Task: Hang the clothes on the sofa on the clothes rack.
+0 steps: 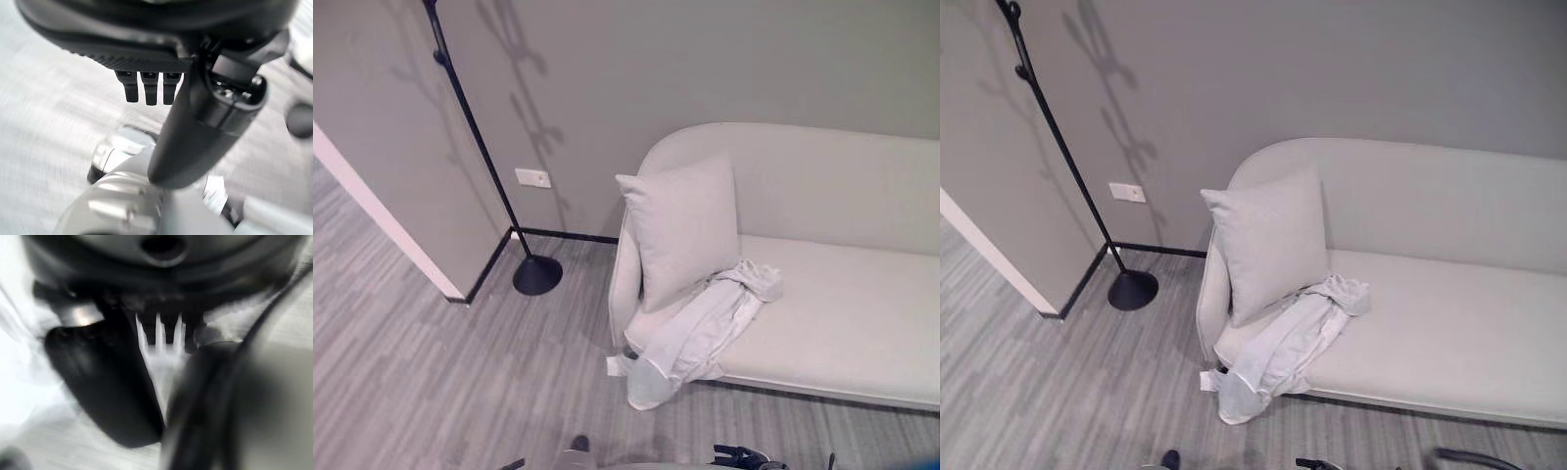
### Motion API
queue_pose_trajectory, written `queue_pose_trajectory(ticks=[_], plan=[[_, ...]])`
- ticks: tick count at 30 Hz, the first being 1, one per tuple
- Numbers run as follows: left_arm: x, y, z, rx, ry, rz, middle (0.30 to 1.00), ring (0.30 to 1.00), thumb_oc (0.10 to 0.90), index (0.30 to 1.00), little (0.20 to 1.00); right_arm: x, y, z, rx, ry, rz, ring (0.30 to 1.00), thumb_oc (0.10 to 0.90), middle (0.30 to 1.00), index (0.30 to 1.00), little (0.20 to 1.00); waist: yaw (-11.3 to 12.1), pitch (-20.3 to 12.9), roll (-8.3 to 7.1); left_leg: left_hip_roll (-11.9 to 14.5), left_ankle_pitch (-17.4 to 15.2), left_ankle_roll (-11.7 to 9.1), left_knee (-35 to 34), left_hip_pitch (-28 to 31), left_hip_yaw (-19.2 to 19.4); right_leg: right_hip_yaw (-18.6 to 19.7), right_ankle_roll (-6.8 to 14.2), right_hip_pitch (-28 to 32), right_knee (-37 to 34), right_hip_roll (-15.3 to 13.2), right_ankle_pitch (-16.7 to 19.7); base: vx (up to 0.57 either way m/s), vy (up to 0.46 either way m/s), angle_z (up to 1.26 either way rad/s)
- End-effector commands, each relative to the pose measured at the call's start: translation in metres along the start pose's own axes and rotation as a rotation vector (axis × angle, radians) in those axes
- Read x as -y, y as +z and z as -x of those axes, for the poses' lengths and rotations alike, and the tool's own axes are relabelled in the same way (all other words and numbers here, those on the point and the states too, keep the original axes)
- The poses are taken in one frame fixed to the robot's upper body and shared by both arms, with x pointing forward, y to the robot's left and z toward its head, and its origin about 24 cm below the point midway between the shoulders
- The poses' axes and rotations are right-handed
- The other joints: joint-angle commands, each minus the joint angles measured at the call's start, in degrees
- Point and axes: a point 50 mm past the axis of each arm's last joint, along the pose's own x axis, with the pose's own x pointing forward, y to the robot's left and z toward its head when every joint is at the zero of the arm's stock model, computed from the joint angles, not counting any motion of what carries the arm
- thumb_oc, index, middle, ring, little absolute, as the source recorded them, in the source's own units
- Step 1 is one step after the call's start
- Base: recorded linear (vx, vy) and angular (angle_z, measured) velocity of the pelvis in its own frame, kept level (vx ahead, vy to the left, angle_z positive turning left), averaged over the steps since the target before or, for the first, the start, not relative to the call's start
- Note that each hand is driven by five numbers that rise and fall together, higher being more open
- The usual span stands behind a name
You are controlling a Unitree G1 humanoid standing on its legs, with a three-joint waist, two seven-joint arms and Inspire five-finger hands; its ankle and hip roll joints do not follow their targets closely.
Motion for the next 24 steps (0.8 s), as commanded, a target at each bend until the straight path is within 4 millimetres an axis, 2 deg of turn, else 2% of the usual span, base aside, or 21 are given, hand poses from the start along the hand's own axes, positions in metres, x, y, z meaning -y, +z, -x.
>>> queue_pose_trajectory(ticks=[1,3,5,6,7,8,9,10,12,13,14,17,19,22,23,24], plan=[[0.027,0.016,-0.001,0.052,-0.089,-0.127,0.900,0.900,0.800,0.900,0.900,0.025,0.011,0.003,0.006,-0.111,0.024,0.900,0.800,0.900,0.900,0.900,-1.04,0.79,1.12,3.28,-2.17,0.48,3.92,-3.96,-0.39,3.64,3.22,-3.36,2.22,-2.56,-1.13,0.01,0.309,-0.32],[0.027,0.026,-0.002,0.095,-0.086,-0.138,0.900,0.900,0.800,0.900,0.900,0.031,0.017,0.004,0.023,-0.137,0.009,0.900,0.800,0.900,0.900,0.900,-1.16,1.37,0.83,0.83,-3.19,2.16,4.20,-3.53,1.25,4.28,2.88,-6.05,5.10,-4.15,2.50,0.00,0.413,-0.30],[0.032,0.035,-0.001,0.136,-0.109,-0.149,0.900,0.900,0.800,0.900,0.900,0.040,0.029,0.005,0.055,-0.182,-0.015,0.900,0.800,0.900,0.900,0.900,-0.98,2.59,0.52,-2.02,-3.76,3.99,3.57,-2.68,2.57,3.14,3.29,-8.31,7.49,-7.07,9.65,-0.05,0.419,-0.27],[0.035,0.036,-0.001,0.143,-0.119,-0.149,0.900,0.900,0.800,0.900,0.900,0.043,0.035,0.006,0.070,-0.197,-0.026,0.900,0.800,0.900,0.900,0.900,-0.89,3.12,0.97,-2.66,-3.86,4.65,2.99,-1.98,3.02,1.56,2.85,-8.97,8.15,-7.81,10.20,-0.04,0.423,-0.29],[0.037,0.033,-0.001,0.137,-0.130,-0.165,0.900,0.900,0.800,0.900,0.900,0.048,0.038,0.007,0.080,-0.223,-0.042,0.900,0.800,0.900,0.900,0.900,-0.54,3.67,1.62,-2.88,-4.12,5.08,1.87,-0.68,4.11,-1.83,2.45,-8.64,8.43,-8.46,9.66,-0.01,0.269,-0.25],[0.037,0.033,-0.001,0.137,-0.130,-0.165,0.900,0.900,0.800,0.900,0.900,0.048,0.038,0.007,0.080,-0.223,-0.042,0.900,0.800,0.900,0.900,0.900,-0.61,3.55,1.53,-3.01,-3.94,5.13,1.79,-0.84,4.05,-1.92,2.48,-8.70,8.27,-8.58,9.83,0.00,0.294,-0.34],[0.038,0.027,0.000,0.118,-0.137,-0.179,0.900,0.900,0.800,0.900,0.900,0.052,0.038,0.008,0.079,-0.240,-0.057,0.900,0.800,0.900,0.900,0.900,-0.27,3.56,1.90,-3.42,-4.08,5.73,1.42,-0.72,4.75,-4.70,2.23,-8.59,8.98,-8.61,8.94,0.01,0.276,-0.38],[0.039,0.019,0.000,0.094,-0.143,-0.189,0.900,0.900,0.800,0.900,0.900,0.053,0.040,0.008,0.080,-0.252,-0.067,0.900,0.800,0.900,0.900,0.900,-0.65,3.68,2.32,-3.80,-3.98,6.30,0.75,0.17,4.90,-5.07,1.32,-9.15,11.26,-6.66,6.78,0.02,0.273,-0.42],[0.039,0.019,0.000,0.094,-0.143,-0.189,0.900,0.900,0.800,0.900,0.900,0.053,0.040,0.008,0.080,-0.252,-0.067,0.900,0.800,0.900,0.900,0.900,-0.65,3.67,2.31,-3.80,-3.98,6.30,0.75,0.15,4.89,-5.07,1.33,-9.17,11.26,-6.66,6.78,0.03,0.141,-0.22],[0.036,0.013,0.000,0.067,-0.137,-0.198,0.900,0.900,0.800,0.900,0.900,0.053,0.038,0.008,0.071,-0.256,-0.067,0.900,0.800,0.900,0.900,0.900,-1.01,3.87,2.75,-4.06,-4.05,6.92,-0.05,1.25,4.86,-3.77,-0.01,-9.90,12.74,-2.79,2.24,0.11,0.421,-0.02],[0.025,0.003,0.000,0.029,-0.113,-0.175,0.900,0.900,0.800,0.900,0.900,0.049,0.041,0.007,0.072,-0.263,-0.024,0.900,0.800,0.900,0.900,0.900,-0.76,5.34,3.05,-5.92,-3.25,8.52,-2.05,3.10,5.55,-3.41,-1.90,-13.44,16.09,7.64,-5.24,0.11,0.446,-0.25],[0.027,0.003,0.000,0.033,-0.105,-0.195,0.900,0.900,0.800,0.900,0.900,0.052,0.049,0.009,0.099,-0.310,-0.045,0.900,0.800,0.900,0.900,0.900,-0.62,7.07,3.02,-6.51,-3.06,8.52,-3.78,4.39,5.97,-5.14,-2.02,-15.53,14.89,9.28,-4.56,0.02,0.134,-0.48],[0.031,0.005,0.000,0.050,-0.110,-0.207,0.900,0.900,0.800,0.900,0.900,0.062,0.062,0.012,0.146,-0.360,-0.101,0.900,0.800,0.900,0.900,0.900,-1.16,8.38,3.35,-6.65,-3.16,8.59,-4.19,4.54,5.65,-3.42,-1.61,-18.16,14.22,10.20,-3.25,0.00,0.005,0.18],[0.034,0.010,0.000,0.078,-0.110,-0.251,0.900,0.900,0.800,0.900,0.900,0.084,0.080,0.021,0.210,-0.452,-0.193,0.900,0.800,0.900,0.900,0.900,-2.09,9.79,3.57,-6.70,-3.61,8.50,-4.44,4.81,5.14,-0.69,-0.07,-20.69,11.02,9.36,-0.10,0.04,-0.046,0.08],[0.034,0.010,0.000,0.079,-0.110,-0.251,0.900,0.900,0.800,0.900,0.900,0.084,0.080,0.021,0.210,-0.452,-0.193,0.900,0.800,0.900,0.900,0.900,-2.03,9.83,3.63,-6.65,-3.64,8.50,-4.46,4.85,5.18,-0.67,-0.07,-20.64,10.94,9.42,-0.05,0.07,-0.102,0.01],[0.033,0.014,0.000,0.095,-0.107,-0.277,0.900,0.900,0.800,0.900,0.900,0.101,0.095,0.030,0.259,-0.513,-0.245,0.900,0.800,0.900,0.900,0.900,-2.54,10.68,3.61,-6.53,-4.10,8.24,-4.39,5.10,4.76,0.46,0.85,-21.78,7.71,8.44,1.80,0.08,-0.109,-0.03]])
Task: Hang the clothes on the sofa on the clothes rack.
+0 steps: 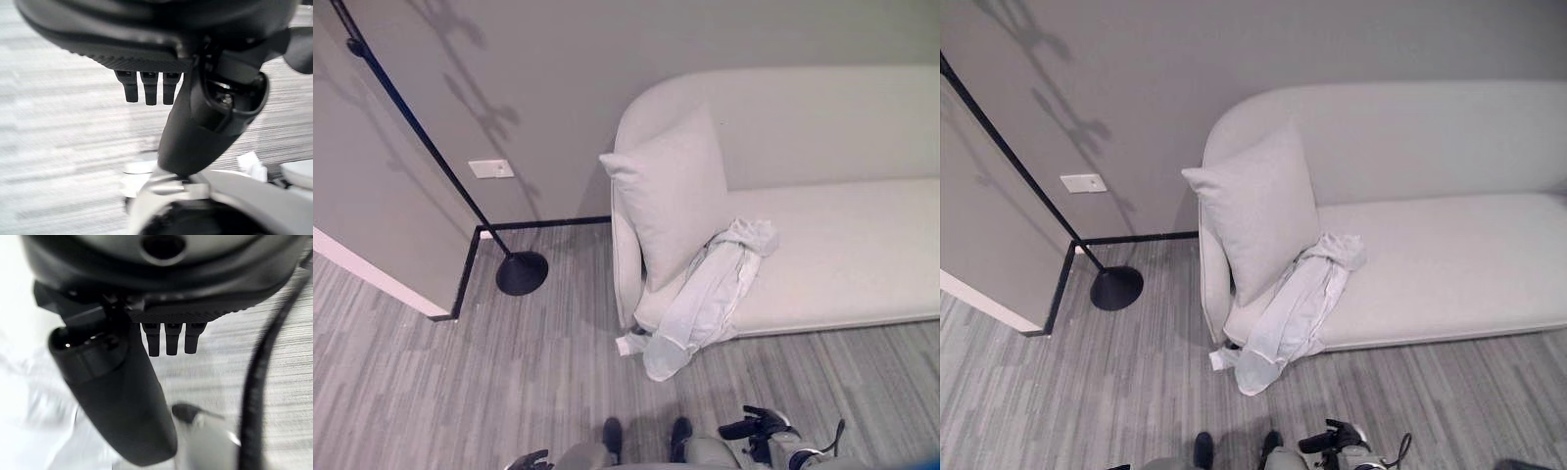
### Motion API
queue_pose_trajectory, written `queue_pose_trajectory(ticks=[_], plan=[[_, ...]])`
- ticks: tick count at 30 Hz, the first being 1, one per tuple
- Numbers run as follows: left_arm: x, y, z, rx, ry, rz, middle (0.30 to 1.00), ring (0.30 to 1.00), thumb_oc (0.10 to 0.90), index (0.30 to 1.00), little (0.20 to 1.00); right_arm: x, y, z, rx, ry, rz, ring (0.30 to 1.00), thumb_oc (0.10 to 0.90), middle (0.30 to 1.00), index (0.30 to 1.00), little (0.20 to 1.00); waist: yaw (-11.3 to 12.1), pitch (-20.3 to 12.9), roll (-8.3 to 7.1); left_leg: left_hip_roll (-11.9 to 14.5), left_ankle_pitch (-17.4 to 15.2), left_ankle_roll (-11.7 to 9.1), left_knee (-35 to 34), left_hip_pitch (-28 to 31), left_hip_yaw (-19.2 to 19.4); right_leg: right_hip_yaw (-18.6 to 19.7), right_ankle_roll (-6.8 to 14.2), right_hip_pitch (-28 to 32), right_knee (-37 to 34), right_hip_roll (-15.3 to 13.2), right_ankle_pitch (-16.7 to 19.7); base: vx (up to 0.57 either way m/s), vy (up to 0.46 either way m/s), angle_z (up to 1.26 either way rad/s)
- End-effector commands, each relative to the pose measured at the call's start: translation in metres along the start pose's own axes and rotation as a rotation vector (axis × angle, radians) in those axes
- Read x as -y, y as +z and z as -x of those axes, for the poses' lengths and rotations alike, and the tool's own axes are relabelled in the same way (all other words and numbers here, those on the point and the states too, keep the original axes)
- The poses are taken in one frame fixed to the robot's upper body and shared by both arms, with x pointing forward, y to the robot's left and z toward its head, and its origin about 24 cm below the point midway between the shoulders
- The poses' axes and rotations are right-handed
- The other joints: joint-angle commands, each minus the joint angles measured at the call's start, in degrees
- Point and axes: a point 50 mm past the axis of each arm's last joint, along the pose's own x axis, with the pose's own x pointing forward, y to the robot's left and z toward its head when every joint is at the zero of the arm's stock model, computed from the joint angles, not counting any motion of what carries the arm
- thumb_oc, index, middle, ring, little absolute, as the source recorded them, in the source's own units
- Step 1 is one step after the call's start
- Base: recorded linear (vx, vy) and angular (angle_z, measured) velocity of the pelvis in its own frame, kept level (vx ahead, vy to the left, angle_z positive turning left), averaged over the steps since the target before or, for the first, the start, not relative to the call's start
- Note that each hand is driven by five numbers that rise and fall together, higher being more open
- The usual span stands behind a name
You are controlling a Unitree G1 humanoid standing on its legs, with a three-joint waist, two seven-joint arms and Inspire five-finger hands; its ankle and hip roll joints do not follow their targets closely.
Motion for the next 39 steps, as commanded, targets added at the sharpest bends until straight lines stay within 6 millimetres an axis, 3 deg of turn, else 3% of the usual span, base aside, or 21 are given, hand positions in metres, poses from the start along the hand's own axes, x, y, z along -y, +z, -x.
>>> queue_pose_trajectory(ticks=[1,3,5,6,9,10,12,14,15,16,20,25,29,35,39], plan=[[0.012,0.025,-0.002,0.091,-0.034,-0.074,0.900,0.900,0.800,0.900,0.900,0.044,0.055,-0.001,0.142,-0.185,-0.131,0.900,0.800,0.900,0.900,0.900,-1.29,3.65,0.34,-1.90,-5.35,-0.19,-0.12,2.95,-3.45,7.68,5.35,-6.66,-7.00,-4.88,10.69,0.15,-0.153,0.09],[0.010,0.028,-0.003,0.095,-0.030,-0.078,0.900,0.900,0.800,0.900,0.900,0.049,0.057,0.000,0.147,-0.201,-0.141,0.900,0.800,0.900,0.900,0.900,-1.34,3.45,-0.21,-2.25,-5.66,-0.27,0.06,3.10,-4.04,8.62,5.47,-5.32,-9.76,-4.80,10.51,0.11,-0.083,0.22],[0.005,0.024,-0.002,0.083,-0.004,-0.061,0.900,0.900,0.800,0.900,0.900,0.061,0.085,0.004,0.240,-0.250,-0.161,0.900,0.800,0.900,0.900,0.900,-0.57,1.83,-0.91,-2.38,-5.68,-0.44,-1.19,3.12,-4.47,8.50,5.25,-4.13,-10.05,-4.21,10.93,0.16,-0.148,0.22],[0.005,0.024,-0.002,0.083,-0.004,-0.061,0.900,0.900,0.800,0.900,0.900,0.061,0.085,0.004,0.240,-0.250,-0.161,0.900,0.800,0.900,0.900,0.900,-0.61,1.80,-0.88,-2.35,-5.67,-0.46,-1.24,3.13,-4.51,8.45,5.24,-4.13,-10.05,-4.19,10.92,0.14,-0.161,0.16],[0.011,0.028,-0.002,0.105,-0.014,-0.094,0.900,0.900,0.800,0.900,0.900,0.066,0.117,0.012,0.369,-0.271,-0.145,0.900,0.800,0.900,0.900,0.900,-0.68,1.20,-0.57,-1.06,-5.38,-1.10,-1.78,2.66,-5.62,7.08,4.78,-3.58,-10.98,-3.30,10.34,0.07,-0.115,0.22],[0.011,0.028,-0.002,0.105,-0.014,-0.094,0.900,0.900,0.800,0.900,0.900,0.066,0.117,0.012,0.369,-0.271,-0.145,0.900,0.800,0.900,0.900,0.900,-0.70,1.19,-0.57,-1.05,-5.38,-1.11,-1.78,2.64,-5.64,7.06,4.78,-3.58,-10.99,-3.30,10.34,0.04,-0.094,0.13],[0.024,0.043,-0.002,0.176,-0.060,-0.190,0.900,0.900,0.800,0.900,0.900,0.068,0.155,0.025,0.511,-0.291,-0.140,0.900,0.800,0.900,0.900,0.900,-0.52,1.43,-0.17,0.33,-5.10,-1.71,-1.88,1.36,-6.59,6.17,4.27,-4.04,-10.54,-2.58,9.31,0.05,-0.142,-0.03],[0.029,0.053,-0.001,0.214,-0.084,-0.247,0.900,0.900,0.800,0.900,0.900,0.070,0.181,0.035,0.577,-0.279,-0.172,0.900,0.800,0.900,0.900,0.900,-0.13,2.00,0.09,1.20,-4.82,-2.21,-1.87,0.30,-6.95,5.64,3.83,-4.84,-9.95,-2.13,8.47,0.01,-0.107,0.07],[0.029,0.053,-0.001,0.214,-0.084,-0.247,0.900,0.900,0.800,0.900,0.900,0.070,0.181,0.035,0.577,-0.279,-0.172,0.900,0.800,0.900,0.900,0.900,-0.15,1.99,0.09,1.20,-4.82,-2.21,-1.86,0.28,-6.95,5.64,3.83,-4.86,-9.93,-2.13,8.46,0.02,-0.111,0.15],[0.031,0.058,-0.001,0.233,-0.096,-0.291,0.900,0.900,0.800,0.900,0.900,0.070,0.206,0.044,0.622,-0.246,-0.201,0.900,0.800,0.900,0.900,0.900,0.41,2.42,0.25,2.11,-4.73,-2.71,-1.83,-0.36,-7.25,5.21,3.36,-5.45,-9.52,-1.66,7.66,0.02,-0.113,0.15],[0.021,0.058,-0.002,0.223,-0.082,-0.297,0.900,0.900,0.800,0.900,0.900,0.075,0.253,0.067,0.700,-0.177,-0.342,0.900,0.800,0.900,0.900,0.900,1.60,2.72,0.36,3.82,-4.25,-4.00,-1.66,-1.77,-7.64,4.28,2.56,-6.36,-8.92,-0.48,6.39,0.05,-0.119,0.18],[0.014,0.056,-0.002,0.205,-0.059,-0.266,0.900,0.900,0.800,0.900,0.900,0.086,0.270,0.079,0.715,-0.171,-0.410,0.900,0.800,0.900,0.900,0.900,2.31,3.02,0.62,4.73,-3.79,-4.83,-1.41,-2.71,-8.31,3.24,2.01,-6.61,-8.33,-0.06,5.36,0.04,-0.085,0.17],[0.006,0.060,-0.002,0.207,-0.042,-0.284,0.900,0.900,0.800,0.900,0.900,0.114,0.276,0.088,0.655,-0.199,-0.545,0.900,0.800,0.900,0.900,0.900,4.02,3.76,1.64,5.68,-2.48,-5.95,-1.68,-4.30,-10.09,0.93,1.39,-7.52,-7.20,0.01,3.82,0.05,-0.114,0.30],[0.017,0.073,0.000,0.275,-0.088,-0.408,0.900,0.900,0.800,0.900,0.900,0.156,0.271,0.099,0.605,-0.334,-0.614,0.900,0.800,0.900,0.900,0.900,6.42,4.97,3.82,6.41,-0.87,-7.41,-2.24,-6.83,-12.35,-2.76,1.06,-8.03,-6.88,-0.15,2.23,0.04,-0.098,0.31],[0.023,0.085,0.003,0.329,-0.112,-0.468,0.900,0.900,0.800,0.900,0.900,0.171,0.268,0.104,0.582,-0.370,-0.627,0.900,0.800,0.900,0.900,0.900,7.37,5.64,4.87,6.61,-0.37,-7.83,-2.24,-8.13,-13.37,-4.24,0.77,-8.53,-6.38,-0.19,1.24,0.04,-0.064,0.17]])
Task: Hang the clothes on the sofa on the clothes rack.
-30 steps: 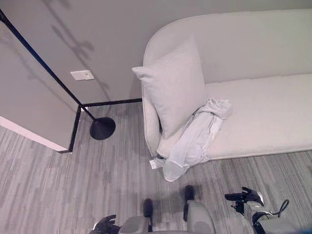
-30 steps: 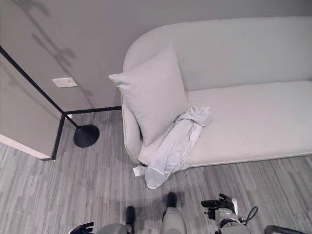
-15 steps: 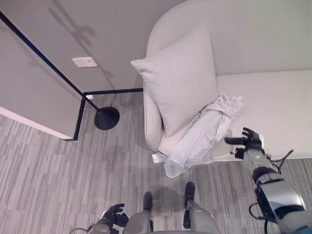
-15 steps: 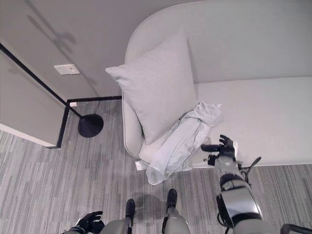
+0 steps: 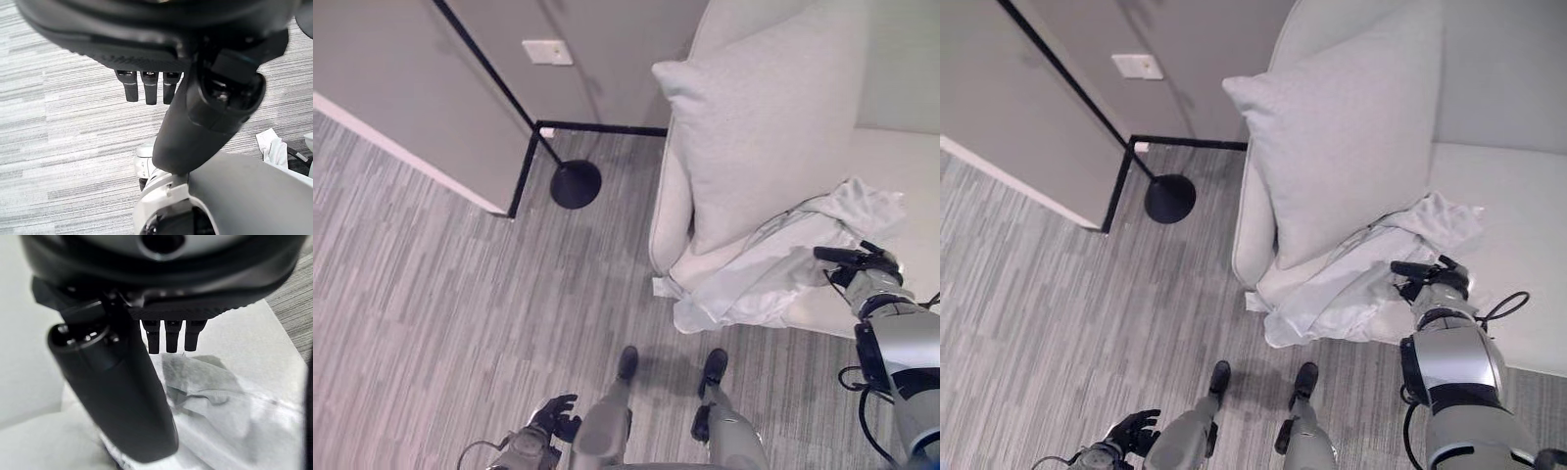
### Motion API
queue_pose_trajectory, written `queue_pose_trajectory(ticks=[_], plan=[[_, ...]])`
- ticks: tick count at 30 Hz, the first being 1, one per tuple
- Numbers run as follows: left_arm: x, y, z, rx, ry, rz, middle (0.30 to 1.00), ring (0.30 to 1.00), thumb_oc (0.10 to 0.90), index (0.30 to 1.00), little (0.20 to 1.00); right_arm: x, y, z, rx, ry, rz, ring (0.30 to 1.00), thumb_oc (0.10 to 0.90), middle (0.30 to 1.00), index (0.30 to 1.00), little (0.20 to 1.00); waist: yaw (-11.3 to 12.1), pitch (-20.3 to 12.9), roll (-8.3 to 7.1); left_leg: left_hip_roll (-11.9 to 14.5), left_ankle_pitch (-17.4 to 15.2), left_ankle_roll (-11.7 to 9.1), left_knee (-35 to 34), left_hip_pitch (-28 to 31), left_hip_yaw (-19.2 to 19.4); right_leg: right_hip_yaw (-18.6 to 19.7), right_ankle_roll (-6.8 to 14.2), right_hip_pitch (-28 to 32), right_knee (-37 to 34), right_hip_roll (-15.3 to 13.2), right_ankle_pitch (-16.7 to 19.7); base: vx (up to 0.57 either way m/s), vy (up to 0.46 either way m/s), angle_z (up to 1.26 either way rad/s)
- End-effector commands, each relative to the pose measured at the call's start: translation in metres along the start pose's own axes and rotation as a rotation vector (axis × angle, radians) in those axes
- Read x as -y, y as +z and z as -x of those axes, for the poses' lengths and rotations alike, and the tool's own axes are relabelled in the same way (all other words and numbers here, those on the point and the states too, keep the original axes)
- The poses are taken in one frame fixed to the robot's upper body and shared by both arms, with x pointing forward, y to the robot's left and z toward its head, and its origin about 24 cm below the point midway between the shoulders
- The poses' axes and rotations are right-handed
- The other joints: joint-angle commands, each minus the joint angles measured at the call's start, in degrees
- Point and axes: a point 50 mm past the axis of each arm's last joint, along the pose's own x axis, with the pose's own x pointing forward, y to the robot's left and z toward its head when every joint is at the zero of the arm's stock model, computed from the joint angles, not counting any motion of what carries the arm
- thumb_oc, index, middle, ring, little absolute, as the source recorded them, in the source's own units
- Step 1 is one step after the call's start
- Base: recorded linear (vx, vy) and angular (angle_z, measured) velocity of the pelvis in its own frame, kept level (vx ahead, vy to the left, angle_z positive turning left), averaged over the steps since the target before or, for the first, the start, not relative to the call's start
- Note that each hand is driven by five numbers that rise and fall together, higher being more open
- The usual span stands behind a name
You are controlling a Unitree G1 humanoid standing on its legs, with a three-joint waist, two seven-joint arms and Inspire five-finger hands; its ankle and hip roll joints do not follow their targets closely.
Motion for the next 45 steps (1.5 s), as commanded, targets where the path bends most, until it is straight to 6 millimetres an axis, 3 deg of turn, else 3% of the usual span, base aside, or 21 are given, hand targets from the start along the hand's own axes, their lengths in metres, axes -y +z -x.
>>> queue_pose_trajectory(ticks=[1,10,11,15,18,20,21,22,23,24,28,32,38,41,45], plan=[[0.003,0.014,-0.002,0.061,-0.063,-0.158,0.900,0.900,0.800,0.900,0.900,0.017,0.041,0.003,0.078,-0.082,-0.028,0.900,0.800,0.900,0.900,0.900,1.46,-0.19,-2.41,-0.20,-3.36,0.95,0.05,3.53,1.97,3.13,2.02,-3.07,11.41,-2.65,-9.53,0.07,-0.078,0.16],[0.006,0.036,0.000,0.166,-0.113,-0.246,0.900,0.900,0.800,0.900,0.900,0.027,0.051,0.003,0.073,-0.074,-0.075,0.900,0.800,0.900,0.900,0.900,3.55,0.40,-0.83,0.23,-1.35,-0.61,0.05,0.33,0.61,0.12,1.43,-5.59,13.39,-3.11,-11.37,0.04,-0.047,0.17],[0.006,0.037,0.000,0.173,-0.119,-0.253,0.900,0.900,0.800,0.900,0.900,0.025,0.052,0.003,0.075,-0.062,-0.044,0.900,0.800,0.900,0.900,0.900,4.20,0.44,-0.46,0.66,-1.97,-0.91,0.05,0.20,0.11,0.32,1.55,-5.78,14.28,-2.76,-13.47,0.09,-0.091,0.17],[0.008,0.046,0.001,0.211,-0.136,-0.275,0.900,0.900,0.800,0.900,0.900,0.019,0.043,0.003,0.040,-0.038,0.007,0.900,0.800,0.900,0.900,0.900,5.47,0.97,0.67,0.69,-1.57,-1.12,0.05,-0.99,-0.73,-0.41,1.26,-7.33,16.03,-2.87,-14.51,0.01,-0.061,0.17],[0.015,0.059,0.004,0.278,-0.181,-0.335,0.900,0.900,0.800,0.900,0.900,0.020,0.033,0.002,0.006,-0.032,0.081,0.900,0.800,0.900,0.900,0.900,7.10,1.35,2.79,0.28,-0.91,-1.27,0.05,-2.72,-1.72,-1.60,1.19,-9.56,17.99,-3.63,-15.36,-0.02,-0.016,0.15],[0.017,0.063,0.006,0.299,-0.194,-0.348,0.900,0.900,0.800,0.900,0.900,0.021,0.031,0.001,0.002,-0.029,0.080,0.900,0.800,0.900,0.900,0.900,7.50,1.24,3.41,0.08,-0.66,-1.36,0.05,-3.42,-1.92,-1.93,1.19,-10.26,18.71,-4.01,-15.75,-0.02,-0.012,0.27],[0.018,0.067,0.009,0.327,-0.212,-0.358,0.900,0.900,0.800,0.900,0.900,0.027,0.029,0.000,-0.009,-0.029,0.069,0.900,0.800,0.900,0.900,0.900,8.23,1.24,4.60,-0.20,-0.23,-1.52,0.05,-4.39,-1.94,-2.72,1.19,-11.12,19.85,-4.70,-16.32,-0.03,-0.013,0.30],[0.018,0.067,0.009,0.327,-0.213,-0.359,0.900,0.900,0.800,0.900,0.900,0.028,0.029,0.000,-0.010,-0.030,0.068,0.900,0.800,0.900,0.900,0.900,8.24,1.14,4.61,-0.23,-0.21,-1.53,0.05,-4.49,-2.03,-2.79,1.19,-11.23,20.00,-4.78,-16.41,-0.03,-0.016,0.41],[0.018,0.067,0.010,0.337,-0.221,-0.345,0.900,0.900,0.800,0.900,0.900,0.030,0.026,-0.001,-0.018,-0.004,0.056,0.707,0.671,0.707,0.707,0.707,8.77,1.09,5.64,-0.44,-0.02,-1.69,0.05,-5.19,-1.87,-3.57,1.09,-11.99,21.07,-5.60,-16.99,-0.02,-0.011,0.37],[0.018,0.068,0.011,0.344,-0.221,-0.343,0.900,0.900,0.800,0.900,0.900,0.028,0.026,-0.001,-0.017,0.024,0.034,0.300,0.400,0.300,0.300,0.300,9.00,1.14,6.13,-0.50,0.07,-1.79,0.05,-5.42,-1.59,-3.82,1.04,-12.15,21.42,-5.91,-17.17,-0.02,-0.011,0.42],[0.015,0.068,0.011,0.355,-0.217,-0.366,0.900,0.900,0.800,0.900,0.900,0.014,0.029,0.000,0.004,0.109,0.007,0.300,0.400,0.300,0.300,0.300,8.94,0.98,6.74,-0.57,0.03,-1.93,0.05,-5.62,-1.10,-4.14,0.95,-12.73,22.67,-6.45,-17.68,0.01,0.002,0.14],[0.012,0.070,0.010,0.360,-0.200,-0.403,0.900,0.900,0.800,0.900,0.900,0.001,0.027,0.002,0.027,0.155,-0.010,0.300,0.400,0.300,0.300,0.300,8.26,0.89,6.37,-0.47,-0.22,-2.12,0.05,-5.21,-1.11,-4.44,0.97,-12.46,23.30,-6.62,-17.87,0.01,-0.013,0.09],[0.010,0.068,0.011,0.355,-0.198,-0.438,0.900,0.900,0.800,0.900,0.900,0.002,0.018,0.000,0.019,0.154,-0.113,0.300,0.400,0.300,0.300,0.300,6.80,0.93,5.68,-0.06,-1.26,-1.72,0.05,-3.14,-0.74,-4.59,1.40,-10.38,23.75,-7.25,-17.83,0.00,0.007,0.04],[0.008,0.064,0.009,0.334,-0.186,-0.439,0.900,0.900,0.800,0.900,0.900,0.000,0.021,0.000,0.039,0.167,-0.174,0.300,0.400,0.300,0.300,0.300,6.16,0.79,5.19,0.17,-1.77,-1.53,0.05,-2.01,-0.29,-4.37,1.52,-9.38,23.63,-7.29,-17.69,0.00,0.014,0.00],[0.005,0.055,0.007,0.297,-0.156,-0.418,0.900,0.900,0.800,0.900,0.900,-0.011,0.045,0.005,0.180,0.230,-0.363,0.300,0.400,0.300,0.300,0.300,3.69,0.10,3.30,0.89,-3.46,-0.77,0.13,1.36,1.11,-2.60,1.88,-6.69,22.56,-6.70,-16.66,0.01,0.089,-0.01]])
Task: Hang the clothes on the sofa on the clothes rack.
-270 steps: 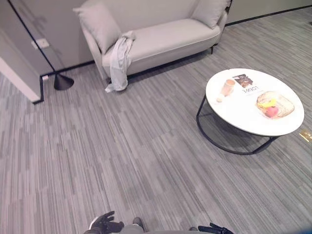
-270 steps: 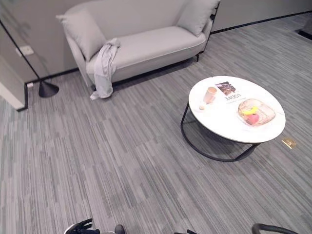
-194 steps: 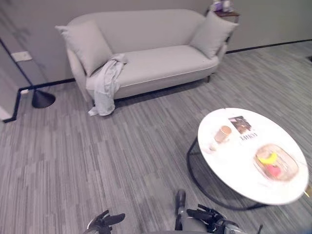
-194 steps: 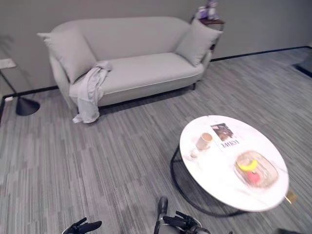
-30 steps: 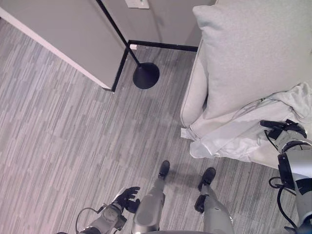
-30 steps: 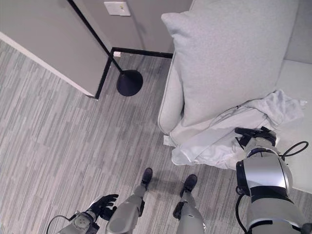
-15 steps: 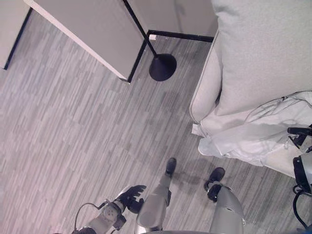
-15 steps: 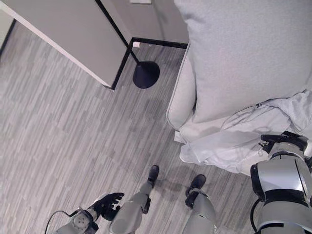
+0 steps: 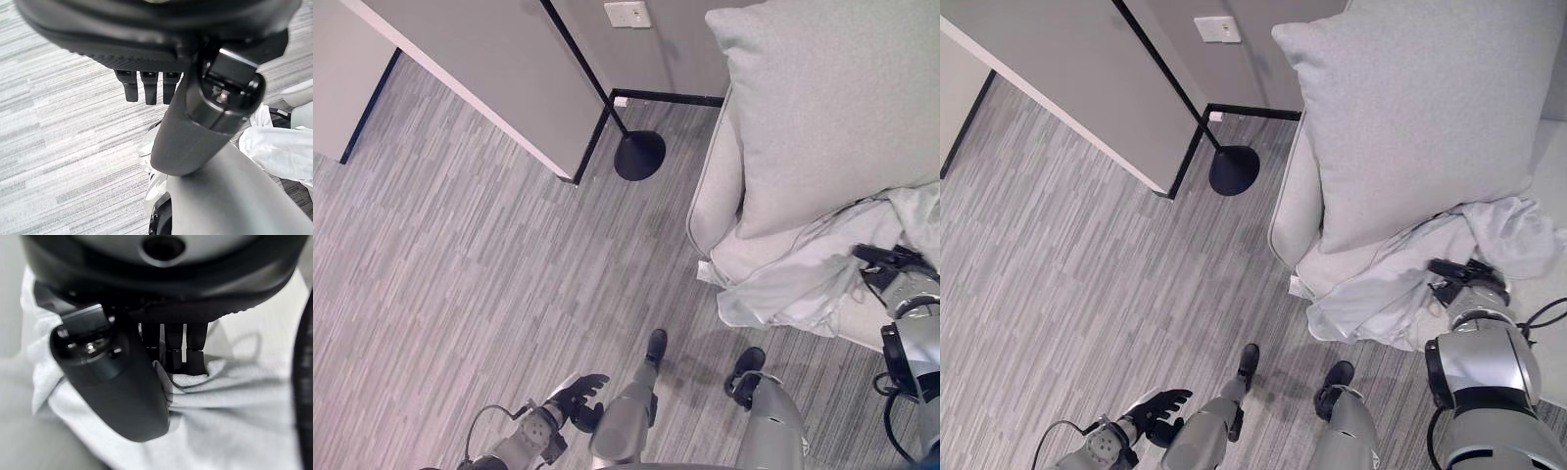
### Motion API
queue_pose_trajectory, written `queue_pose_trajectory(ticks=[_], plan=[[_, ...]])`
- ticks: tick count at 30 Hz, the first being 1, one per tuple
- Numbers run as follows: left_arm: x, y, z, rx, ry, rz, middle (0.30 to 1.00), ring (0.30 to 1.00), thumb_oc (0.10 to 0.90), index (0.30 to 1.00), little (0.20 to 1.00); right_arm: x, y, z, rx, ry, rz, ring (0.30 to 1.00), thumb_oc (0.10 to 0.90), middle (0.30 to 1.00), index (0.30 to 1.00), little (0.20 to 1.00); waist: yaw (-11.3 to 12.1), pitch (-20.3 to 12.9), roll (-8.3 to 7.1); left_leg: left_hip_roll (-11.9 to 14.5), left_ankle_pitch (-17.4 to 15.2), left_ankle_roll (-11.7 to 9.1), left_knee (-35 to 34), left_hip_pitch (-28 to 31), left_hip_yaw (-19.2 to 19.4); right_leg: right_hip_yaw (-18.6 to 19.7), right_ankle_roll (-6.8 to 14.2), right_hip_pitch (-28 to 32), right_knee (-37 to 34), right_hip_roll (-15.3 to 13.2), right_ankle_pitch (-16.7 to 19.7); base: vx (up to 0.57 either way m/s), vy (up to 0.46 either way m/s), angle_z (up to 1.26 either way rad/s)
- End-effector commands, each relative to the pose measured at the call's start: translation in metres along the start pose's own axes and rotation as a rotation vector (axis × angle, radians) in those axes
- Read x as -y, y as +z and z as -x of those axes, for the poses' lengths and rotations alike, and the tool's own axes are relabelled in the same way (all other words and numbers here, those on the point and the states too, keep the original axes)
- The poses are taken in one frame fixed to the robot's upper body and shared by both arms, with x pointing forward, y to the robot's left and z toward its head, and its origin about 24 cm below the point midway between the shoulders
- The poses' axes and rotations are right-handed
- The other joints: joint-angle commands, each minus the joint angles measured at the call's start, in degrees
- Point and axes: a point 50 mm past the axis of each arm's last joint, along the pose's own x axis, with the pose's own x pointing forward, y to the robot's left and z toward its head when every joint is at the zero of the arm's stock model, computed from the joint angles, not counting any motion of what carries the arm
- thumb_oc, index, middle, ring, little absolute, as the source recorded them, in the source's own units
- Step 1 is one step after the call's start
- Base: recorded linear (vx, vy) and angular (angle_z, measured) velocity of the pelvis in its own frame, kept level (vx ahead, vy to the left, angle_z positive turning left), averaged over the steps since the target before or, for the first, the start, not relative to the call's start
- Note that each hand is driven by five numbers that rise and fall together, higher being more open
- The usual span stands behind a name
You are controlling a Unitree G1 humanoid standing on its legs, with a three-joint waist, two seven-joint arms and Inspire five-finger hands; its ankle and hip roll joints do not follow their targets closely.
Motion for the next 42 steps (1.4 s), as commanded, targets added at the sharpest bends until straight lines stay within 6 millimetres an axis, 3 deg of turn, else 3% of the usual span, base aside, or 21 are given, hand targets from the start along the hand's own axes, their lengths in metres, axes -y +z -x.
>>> queue_pose_trajectory(ticks=[1,2,4,5,6,8,9,11,12,16,17,18,20,22,28,32,37,42], plan=[[-0.005,0.008,-0.004,0.041,0.015,-0.048,0.900,0.900,0.800,0.900,0.900,-0.047,0.051,0.014,0.295,0.226,-0.240,0.300,0.400,0.300,0.300,0.300,0.25,2.40,-5.58,0.23,-6.13,1.27,-0.41,8.97,2.93,6.88,7.19,10.36,-12.23,1.56,4.65,0.01,0.095,-0.08],[-0.005,0.008,-0.004,0.040,0.016,-0.046,0.900,0.900,0.800,0.900,0.900,-0.048,0.050,0.014,0.294,0.227,-0.239,0.300,0.400,0.300,0.300,0.300,0.07,2.17,-5.63,0.49,-7.06,1.18,-0.68,9.71,2.91,7.72,7.67,10.99,-12.29,1.94,3.26,-0.06,0.125,-0.09],[-0.004,0.005,-0.003,0.030,0.021,-0.031,0.900,0.900,0.800,0.900,0.900,-0.058,0.056,0.019,0.345,0.267,-0.243,0.300,0.400,0.300,0.300,0.300,-0.36,2.35,-6.04,0.28,-6.53,1.59,-0.24,9.96,3.50,7.26,7.29,11.54,-13.27,1.75,5.22,-0.01,0.060,-0.26],[-0.001,-0.002,-0.002,0.001,0.038,0.006,0.900,0.900,0.800,0.900,0.900,-0.077,0.074,0.037,0.480,0.380,-0.267,0.300,0.400,0.300,0.300,0.300,-1.85,1.62,-7.33,0.15,-7.86,1.95,0.99,11.31,4.51,8.16,7.39,13.79,-15.16,2.21,6.04,0.04,0.069,-0.27],[0.000,-0.006,-0.001,-0.013,0.048,0.026,0.900,0.900,0.800,0.900,0.900,-0.083,0.086,0.049,0.560,0.436,-0.273,0.300,0.400,0.300,0.300,0.300,-2.52,1.05,-7.99,0.17,-8.33,2.01,1.41,11.96,5.01,8.48,7.45,14.90,-16.12,2.37,6.46,0.05,0.079,-0.14],[0.000,-0.010,0.000,-0.027,0.073,0.069,0.900,0.900,0.800,0.900,0.900,-0.087,0.099,0.072,0.702,0.517,-0.259,0.300,0.400,0.300,0.300,0.300,-3.28,-0.42,-9.44,0.10,-9.30,2.10,2.33,13.81,5.97,9.04,7.71,18.25,-19.35,2.99,7.54,0.08,0.036,-0.25],[-0.003,-0.013,0.003,-0.024,0.083,0.083,0.900,0.900,0.800,0.900,0.900,-0.079,0.104,0.078,0.767,0.516,-0.256,0.300,0.400,0.300,0.300,0.300,-3.07,-2.54,-10.72,-0.09,-9.93,2.01,2.52,15.70,6.40,9.05,7.84,21.25,-21.93,3.52,8.17,0.09,0.017,-0.25],[-0.008,-0.012,0.005,-0.007,0.100,0.102,0.900,0.900,0.800,0.900,0.900,-0.077,0.111,0.086,0.814,0.532,-0.248,0.300,0.400,0.300,0.300,0.300,-3.05,-3.48,-11.37,-0.21,-10.21,2.02,2.60,16.49,6.65,9.14,7.97,22.60,-23.26,3.76,8.57,0.08,0.023,-0.25],[-0.023,-0.001,0.011,0.072,0.147,0.166,0.900,0.900,0.800,0.900,0.900,-0.075,0.121,0.101,0.909,0.563,-0.215,0.300,0.400,0.300,0.300,0.300,-3.27,-4.95,-12.64,-0.35,-10.52,2.09,2.79,17.71,7.16,9.30,8.23,24.74,-25.34,4.00,9.51,0.05,0.034,-0.21],[-0.041,0.009,0.019,0.150,0.195,0.220,0.900,0.900,0.800,0.900,0.900,-0.072,0.129,0.114,0.984,0.573,-0.218,0.300,0.400,0.300,0.300,0.300,-3.30,-6.61,-14.22,-0.68,-10.53,2.34,2.62,18.90,7.83,9.52,8.55,26.28,-27.27,4.00,10.76,0.03,0.032,-0.10],[-0.050,0.014,0.023,0.192,0.228,0.260,0.900,0.900,0.800,0.900,0.900,-0.074,0.136,0.123,1.031,0.599,-0.222,0.300,0.400,0.300,0.300,0.300,-3.44,-7.23,-14.57,-0.43,-11.03,2.28,2.65,19.68,8.35,9.85,8.68,26.88,-27.53,4.28,10.70,0.00,0.070,-0.09],[-0.072,0.029,0.036,0.307,0.309,0.377,0.900,0.900,0.800,0.900,0.900,-0.080,0.146,0.141,1.100,0.645,-0.238,0.300,0.400,0.300,0.300,0.300,-3.60,-8.93,-16.01,-0.53,-11.49,2.49,2.42,21.28,9.61,10.81,8.89,28.22,-28.86,4.52,11.52,0.01,0.068,-0.11],[-0.072,0.028,0.037,0.306,0.310,0.378,0.900,0.900,0.800,0.900,0.900,-0.081,0.146,0.142,1.100,0.646,-0.239,0.300,0.400,0.300,0.300,0.300,-3.73,-8.92,-16.22,-0.79,-11.11,2.61,2.37,21.08,9.59,10.80,8.93,28.09,-29.02,4.29,11.90,-0.01,0.041,-0.32],[-0.093,0.048,0.053,0.444,0.392,0.473,0.900,0.900,0.800,0.900,0.900,-0.092,0.158,0.163,1.174,0.702,-0.216,0.300,0.400,0.300,0.300,0.300,-4.13,-10.30,-17.58,-0.82,-11.82,2.80,2.49,22.41,11.05,12.10,9.09,29.00,-29.89,4.56,12.62,0.00,0.039,-0.31],[-0.137,0.098,0.090,0.720,0.600,0.374,0.900,0.900,0.800,0.900,0.900,-0.116,0.172,0.198,1.272,0.824,-0.177,0.300,0.400,0.300,0.300,0.300,-5.41,-12.35,-20.18,-0.91,-13.25,2.97,3.66,24.12,14.30,14.87,9.28,29.53,-30.99,5.15,13.71,-0.03,0.013,-0.31],[-0.162,0.135,0.110,0.897,0.775,0.329,0.900,0.900,0.800,0.900,0.900,-0.133,0.165,0.216,1.298,0.915,-0.150,0.300,0.400,0.300,0.300,0.300,-6.33,-13.23,-21.62,-0.69,-14.42,3.03,5.10,25.19,15.72,16.55,9.09,30.29,-30.82,5.63,13.50,-0.02,-0.029,-0.34],[-0.154,0.172,0.090,0.969,0.734,0.359,0.900,0.900,0.800,0.900,0.900,-0.154,0.161,0.236,1.313,1.007,-0.183,0.300,0.400,0.300,0.300,0.300,-7.85,-14.12,-22.89,-0.33,-15.21,3.05,5.92,26.43,17.08,18.03,8.86,30.93,-30.42,6.20,13.24,-0.02,-0.035,-0.18],[-0.116,0.199,0.056,0.956,0.505,0.372,0.900,0.900,0.800,0.900,0.900,-0.172,0.168,0.265,1.363,1.085,-0.238,0.300,0.400,0.300,0.300,0.300,-9.24,-14.69,-23.74,0.04,-15.13,3.15,5.37,27.69,18.25,19.25,8.70,30.96,-30.14,7.00,13.20,-0.01,-0.026,-0.14]])
